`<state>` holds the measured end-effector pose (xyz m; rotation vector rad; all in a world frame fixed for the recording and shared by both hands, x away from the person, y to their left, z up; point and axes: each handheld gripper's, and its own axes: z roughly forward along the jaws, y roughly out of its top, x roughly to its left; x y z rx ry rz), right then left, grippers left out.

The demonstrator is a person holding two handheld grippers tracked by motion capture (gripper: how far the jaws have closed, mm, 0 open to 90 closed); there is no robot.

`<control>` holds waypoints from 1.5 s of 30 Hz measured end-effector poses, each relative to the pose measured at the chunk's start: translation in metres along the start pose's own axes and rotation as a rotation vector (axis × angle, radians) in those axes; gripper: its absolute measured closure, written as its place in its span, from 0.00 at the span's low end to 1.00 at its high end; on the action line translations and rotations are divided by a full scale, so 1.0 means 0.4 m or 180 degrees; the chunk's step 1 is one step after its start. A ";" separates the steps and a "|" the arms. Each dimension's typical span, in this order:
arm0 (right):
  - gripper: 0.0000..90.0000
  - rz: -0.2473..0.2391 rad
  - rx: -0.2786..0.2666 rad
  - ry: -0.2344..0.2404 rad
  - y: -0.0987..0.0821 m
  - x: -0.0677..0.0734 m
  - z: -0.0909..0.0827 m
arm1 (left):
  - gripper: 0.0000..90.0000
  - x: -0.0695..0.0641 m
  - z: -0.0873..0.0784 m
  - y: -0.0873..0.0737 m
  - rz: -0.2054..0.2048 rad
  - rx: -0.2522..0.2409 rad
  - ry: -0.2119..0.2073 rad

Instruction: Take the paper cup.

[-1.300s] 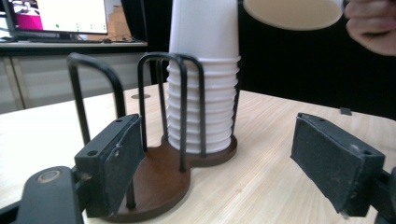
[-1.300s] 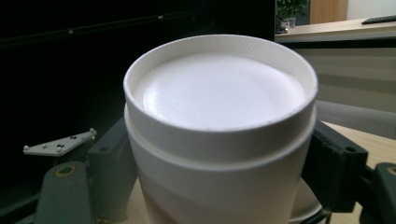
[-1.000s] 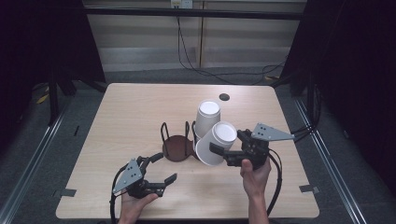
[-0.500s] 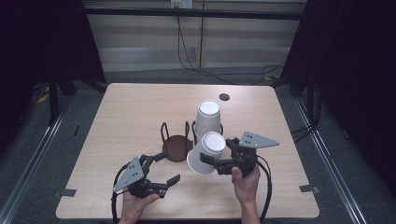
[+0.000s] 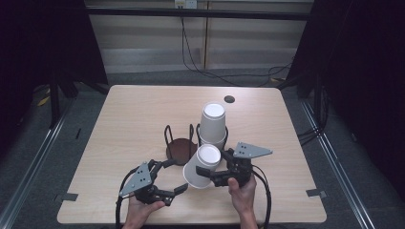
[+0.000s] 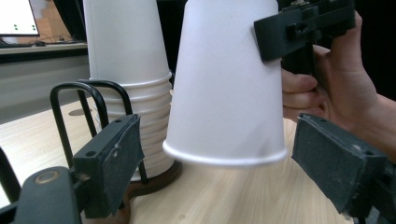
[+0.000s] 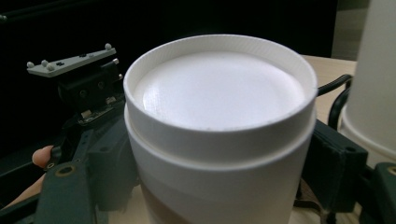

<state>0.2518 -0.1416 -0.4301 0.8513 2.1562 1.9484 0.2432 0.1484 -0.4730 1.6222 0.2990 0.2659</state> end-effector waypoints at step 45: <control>0.22 0.0027 0.0181 0.0315 -0.016 0.030 0.077 | 0.16 0.010 0.076 -0.029 -0.0069 0.0306 -0.0361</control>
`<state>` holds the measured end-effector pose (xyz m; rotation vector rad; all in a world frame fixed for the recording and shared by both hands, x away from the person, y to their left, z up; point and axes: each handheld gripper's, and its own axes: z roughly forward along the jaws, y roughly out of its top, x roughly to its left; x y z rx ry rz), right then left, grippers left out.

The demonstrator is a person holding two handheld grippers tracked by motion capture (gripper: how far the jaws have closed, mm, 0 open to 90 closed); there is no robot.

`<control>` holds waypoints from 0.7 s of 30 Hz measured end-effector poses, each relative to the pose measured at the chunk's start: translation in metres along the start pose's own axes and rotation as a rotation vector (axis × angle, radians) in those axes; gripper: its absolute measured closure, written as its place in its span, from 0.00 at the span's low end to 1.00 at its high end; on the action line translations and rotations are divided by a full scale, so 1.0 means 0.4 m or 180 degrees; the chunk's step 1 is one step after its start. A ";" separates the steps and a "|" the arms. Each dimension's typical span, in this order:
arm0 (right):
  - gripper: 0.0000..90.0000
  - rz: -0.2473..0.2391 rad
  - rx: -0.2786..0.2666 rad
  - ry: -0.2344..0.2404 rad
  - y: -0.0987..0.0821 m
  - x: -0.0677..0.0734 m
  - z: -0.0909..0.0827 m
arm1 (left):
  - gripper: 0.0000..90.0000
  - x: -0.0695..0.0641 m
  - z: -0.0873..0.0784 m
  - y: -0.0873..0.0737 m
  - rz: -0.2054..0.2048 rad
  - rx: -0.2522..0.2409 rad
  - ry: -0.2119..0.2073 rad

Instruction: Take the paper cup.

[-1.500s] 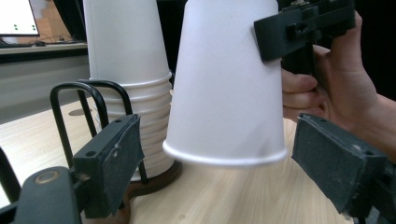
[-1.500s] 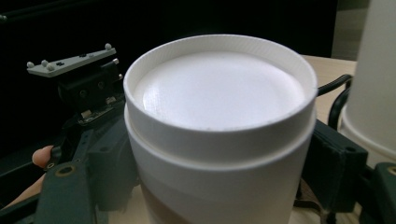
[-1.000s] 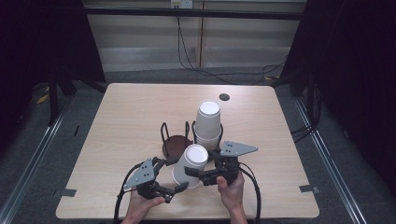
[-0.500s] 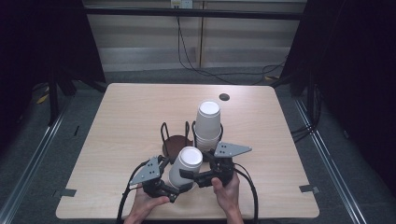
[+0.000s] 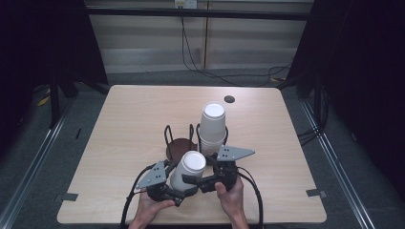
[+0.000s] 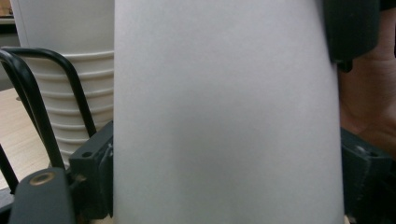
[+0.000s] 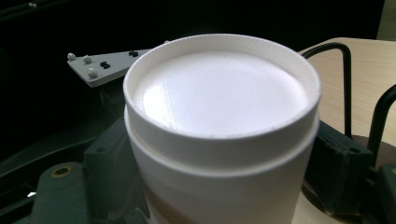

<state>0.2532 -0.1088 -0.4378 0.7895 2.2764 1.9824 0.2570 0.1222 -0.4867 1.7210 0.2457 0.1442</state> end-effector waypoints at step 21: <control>0.15 0.0030 0.0038 -0.0232 -0.004 -0.021 -0.048 | 0.19 0.037 -0.036 0.022 -0.0164 0.0444 0.0033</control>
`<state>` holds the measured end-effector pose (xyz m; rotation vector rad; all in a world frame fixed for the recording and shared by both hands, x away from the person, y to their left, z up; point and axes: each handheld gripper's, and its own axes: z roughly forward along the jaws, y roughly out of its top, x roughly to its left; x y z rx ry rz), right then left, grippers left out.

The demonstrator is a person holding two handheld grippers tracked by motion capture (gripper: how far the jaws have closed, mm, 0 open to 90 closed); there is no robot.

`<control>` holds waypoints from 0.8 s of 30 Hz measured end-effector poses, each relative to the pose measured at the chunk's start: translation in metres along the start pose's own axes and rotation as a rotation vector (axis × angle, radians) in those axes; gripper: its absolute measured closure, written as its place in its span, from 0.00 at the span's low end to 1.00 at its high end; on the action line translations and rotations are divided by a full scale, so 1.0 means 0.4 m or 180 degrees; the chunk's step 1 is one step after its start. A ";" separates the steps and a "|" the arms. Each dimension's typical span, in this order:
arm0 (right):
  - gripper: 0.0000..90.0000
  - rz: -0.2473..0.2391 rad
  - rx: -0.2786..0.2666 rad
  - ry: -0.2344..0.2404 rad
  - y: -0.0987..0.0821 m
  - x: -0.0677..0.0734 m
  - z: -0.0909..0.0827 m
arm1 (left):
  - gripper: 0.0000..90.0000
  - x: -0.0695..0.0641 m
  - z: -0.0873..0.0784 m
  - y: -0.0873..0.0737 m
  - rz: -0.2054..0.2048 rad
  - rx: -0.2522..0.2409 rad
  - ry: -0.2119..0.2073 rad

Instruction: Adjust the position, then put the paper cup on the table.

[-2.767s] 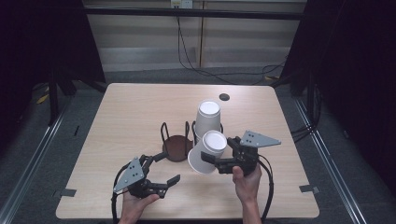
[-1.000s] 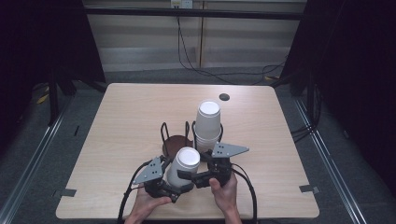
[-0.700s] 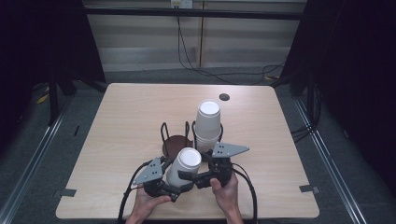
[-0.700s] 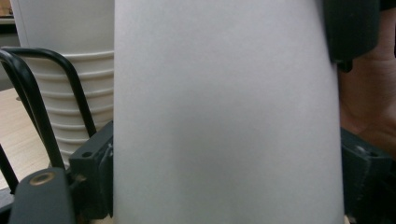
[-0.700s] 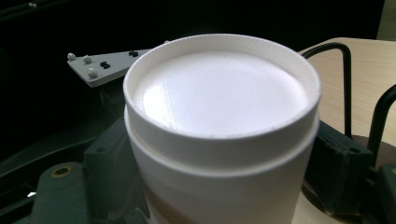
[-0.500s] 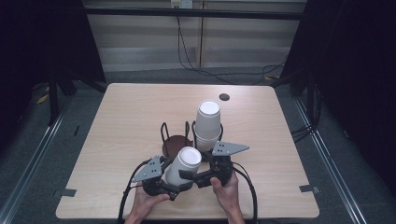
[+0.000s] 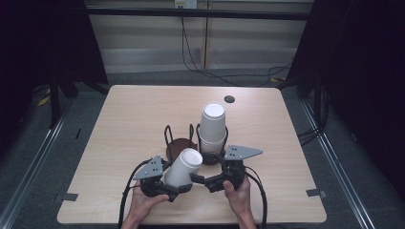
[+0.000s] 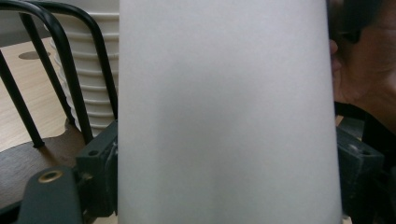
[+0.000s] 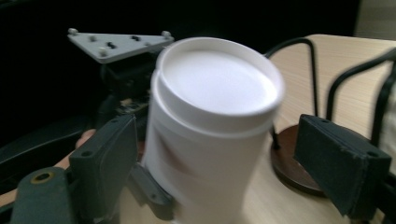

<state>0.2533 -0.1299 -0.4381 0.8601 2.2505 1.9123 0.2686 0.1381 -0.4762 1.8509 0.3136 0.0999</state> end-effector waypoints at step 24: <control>0.19 -0.0396 0.0609 0.0060 -0.003 -0.016 -0.014 | 0.18 0.030 -0.021 0.054 0.0226 0.0715 -0.0156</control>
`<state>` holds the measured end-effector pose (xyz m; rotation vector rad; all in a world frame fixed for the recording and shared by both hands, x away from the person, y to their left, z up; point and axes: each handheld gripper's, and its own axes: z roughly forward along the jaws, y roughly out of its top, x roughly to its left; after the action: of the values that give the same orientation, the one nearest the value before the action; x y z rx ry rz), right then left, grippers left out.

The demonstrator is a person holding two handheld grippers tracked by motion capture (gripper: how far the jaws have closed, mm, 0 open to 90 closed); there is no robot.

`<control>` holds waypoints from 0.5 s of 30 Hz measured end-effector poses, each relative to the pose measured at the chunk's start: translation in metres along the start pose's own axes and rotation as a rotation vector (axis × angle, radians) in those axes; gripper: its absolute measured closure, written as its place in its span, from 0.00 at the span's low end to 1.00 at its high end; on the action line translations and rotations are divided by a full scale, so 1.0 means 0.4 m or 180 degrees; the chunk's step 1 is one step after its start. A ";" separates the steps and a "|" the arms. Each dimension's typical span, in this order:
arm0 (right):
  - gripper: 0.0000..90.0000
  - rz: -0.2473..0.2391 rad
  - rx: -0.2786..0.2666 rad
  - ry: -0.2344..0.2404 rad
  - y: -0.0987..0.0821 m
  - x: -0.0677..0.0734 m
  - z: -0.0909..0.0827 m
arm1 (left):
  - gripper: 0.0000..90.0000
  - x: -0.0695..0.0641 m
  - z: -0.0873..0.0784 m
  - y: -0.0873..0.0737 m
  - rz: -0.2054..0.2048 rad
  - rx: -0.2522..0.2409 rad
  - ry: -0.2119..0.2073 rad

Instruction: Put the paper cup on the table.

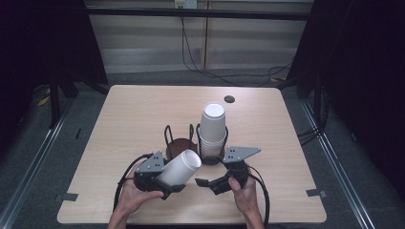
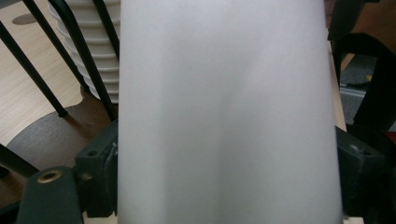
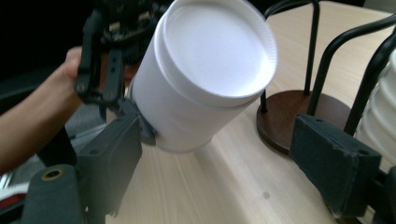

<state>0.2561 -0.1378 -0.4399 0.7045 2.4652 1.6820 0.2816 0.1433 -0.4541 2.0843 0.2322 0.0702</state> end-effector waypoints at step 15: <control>0.15 -0.0216 0.0388 0.0235 0.000 -0.016 0.012 | 0.18 -0.009 -0.002 0.030 0.0279 0.0573 -0.0004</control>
<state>0.2633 -0.1361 -0.4430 0.5728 2.6288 1.5731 0.2795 0.1374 -0.4434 2.2734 0.1508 0.1041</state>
